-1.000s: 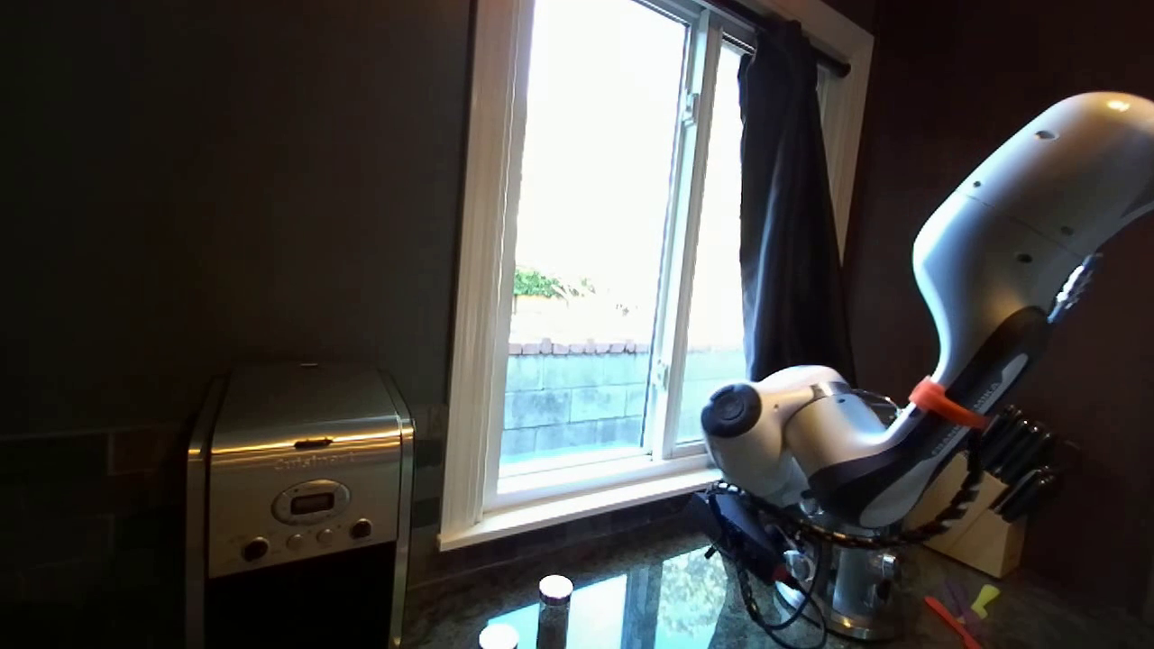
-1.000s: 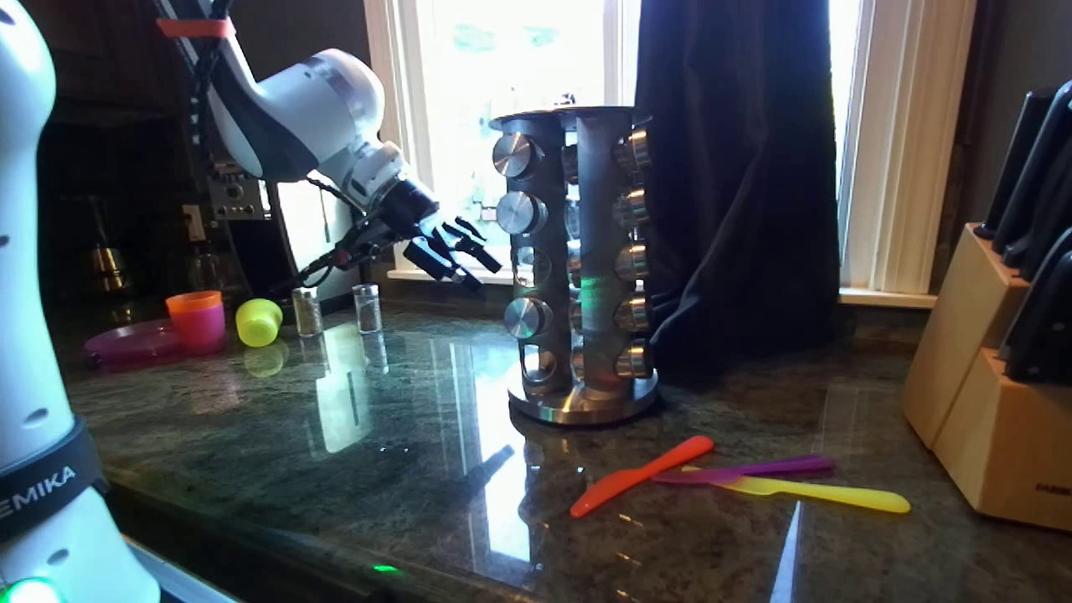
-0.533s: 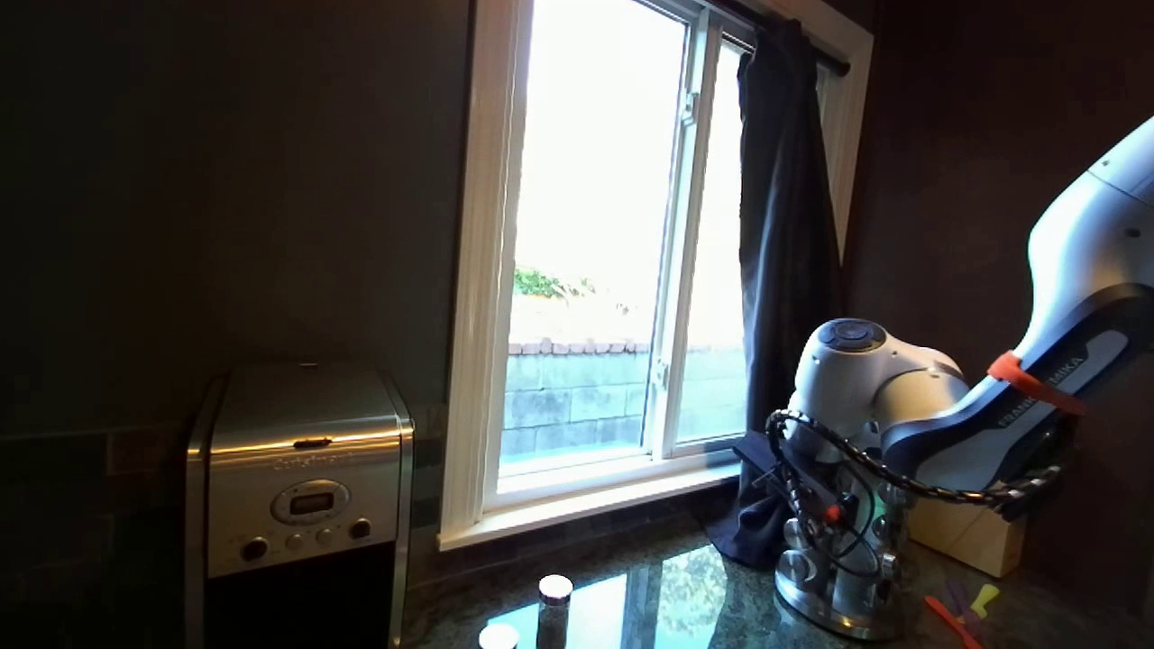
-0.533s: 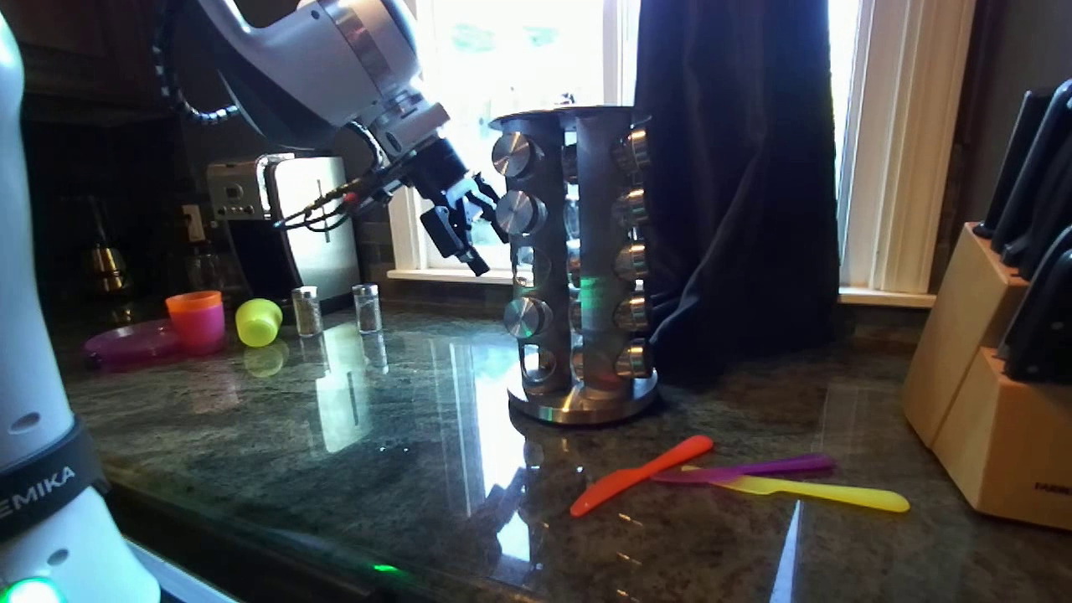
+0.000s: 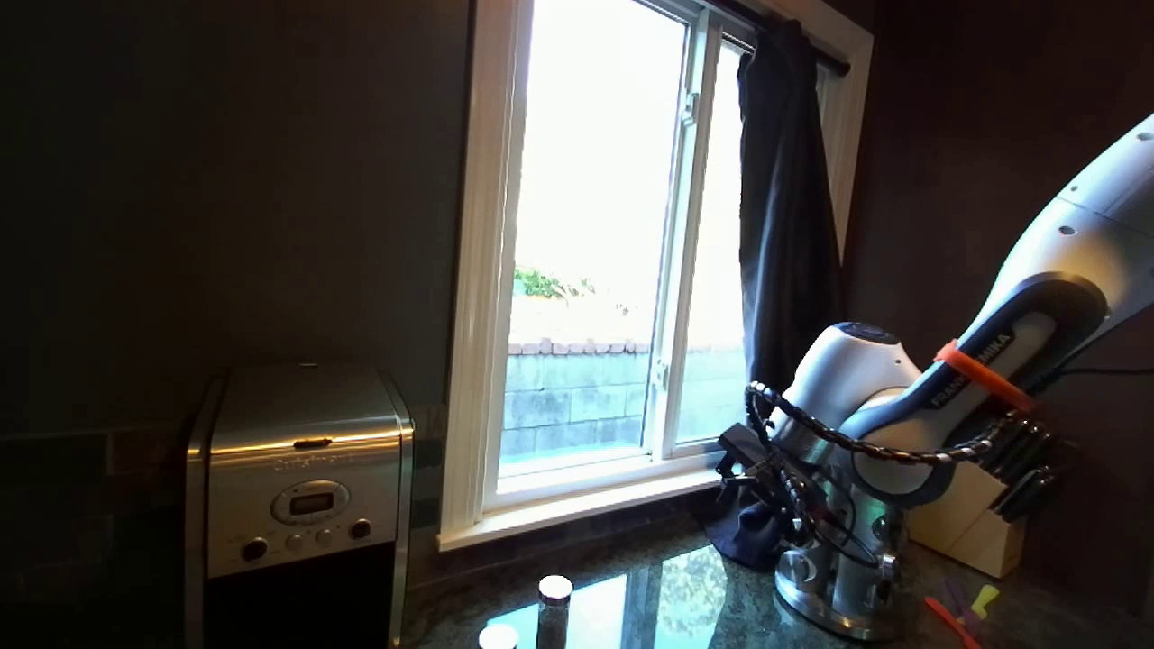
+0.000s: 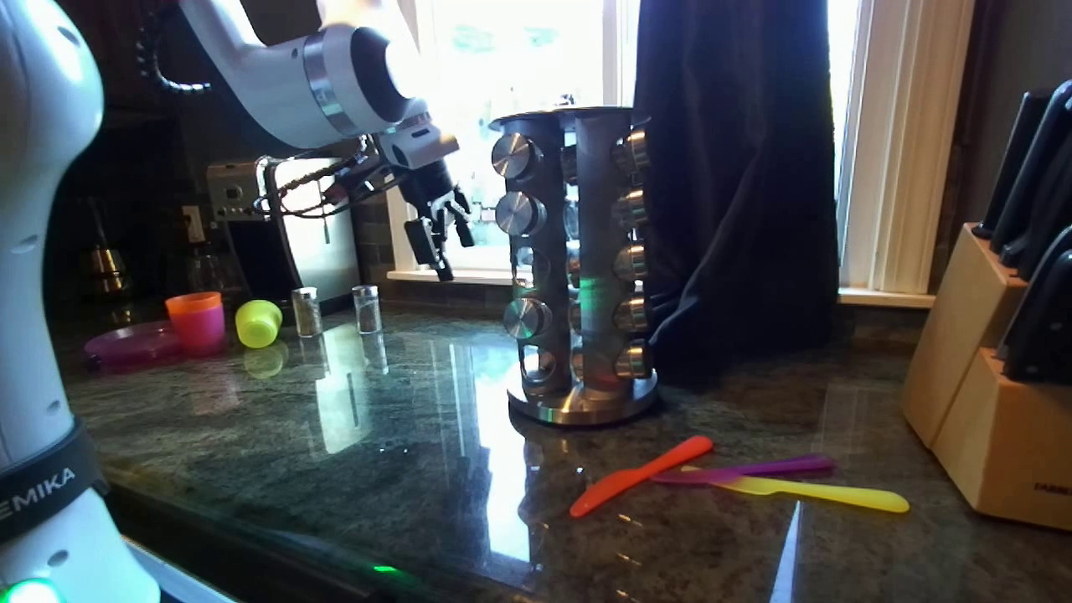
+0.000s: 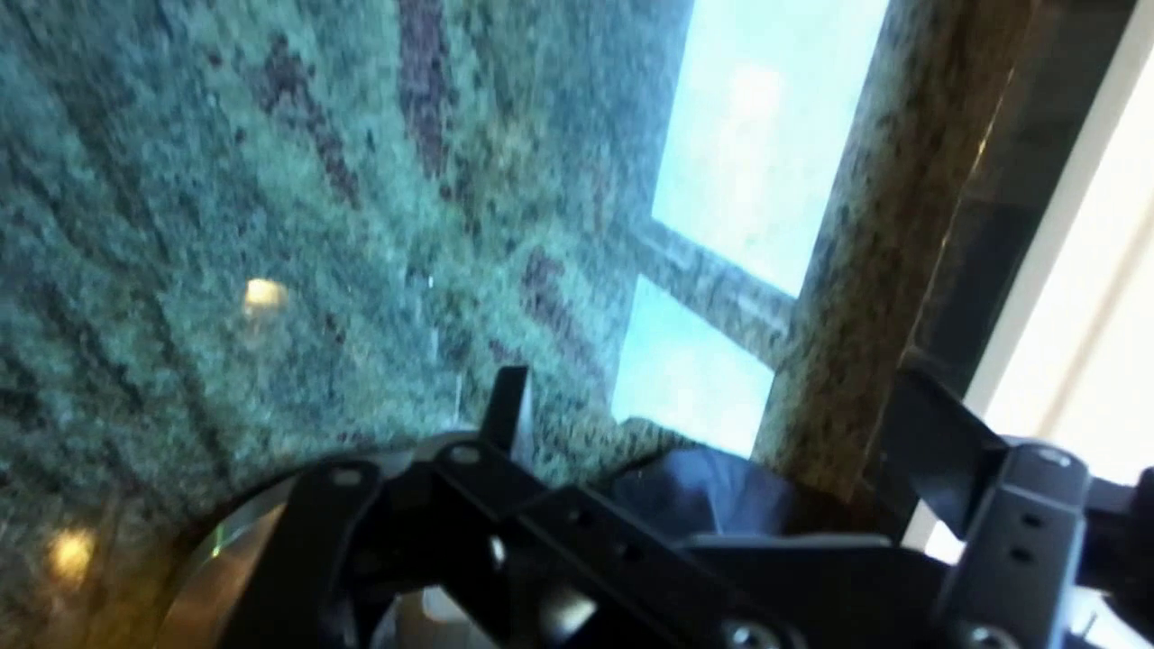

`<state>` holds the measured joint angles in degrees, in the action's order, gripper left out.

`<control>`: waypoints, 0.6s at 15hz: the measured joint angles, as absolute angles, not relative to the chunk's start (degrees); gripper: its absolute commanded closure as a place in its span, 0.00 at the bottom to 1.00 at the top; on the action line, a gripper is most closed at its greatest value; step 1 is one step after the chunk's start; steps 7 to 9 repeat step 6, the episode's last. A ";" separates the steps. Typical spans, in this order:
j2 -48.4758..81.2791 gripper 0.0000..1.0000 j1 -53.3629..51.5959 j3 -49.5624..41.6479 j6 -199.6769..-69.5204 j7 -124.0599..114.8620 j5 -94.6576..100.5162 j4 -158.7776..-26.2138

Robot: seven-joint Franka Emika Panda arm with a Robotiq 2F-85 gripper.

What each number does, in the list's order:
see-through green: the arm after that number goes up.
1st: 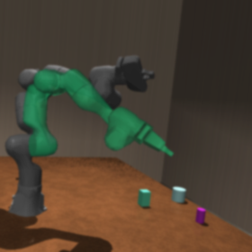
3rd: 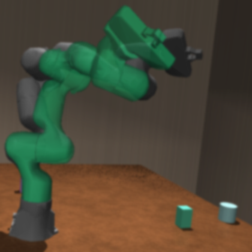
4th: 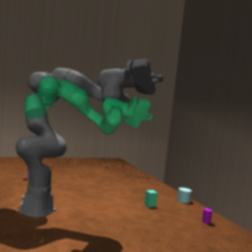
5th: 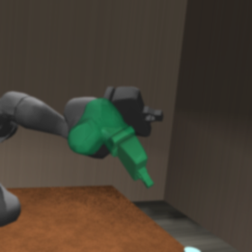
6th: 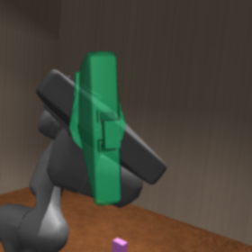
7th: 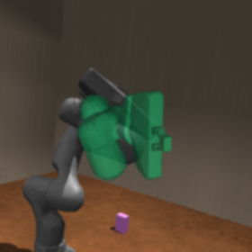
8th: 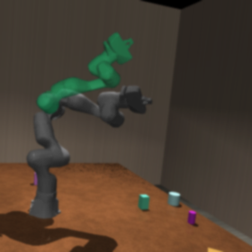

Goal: Use the salt container to push the black pepper containers closer to the window and put the salt container in the seasoning rack

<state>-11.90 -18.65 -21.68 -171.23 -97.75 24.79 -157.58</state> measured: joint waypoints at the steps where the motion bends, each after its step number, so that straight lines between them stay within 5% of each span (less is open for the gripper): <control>1: -11.82 0.00 -23.03 -23.13 -170.49 -94.64 20.12 -157.45; 4: -14.80 0.00 -32.86 -27.01 -163.84 -87.76 10.92 -156.38; 9: -16.27 0.00 -33.58 -27.85 -162.74 -87.02 10.56 -156.39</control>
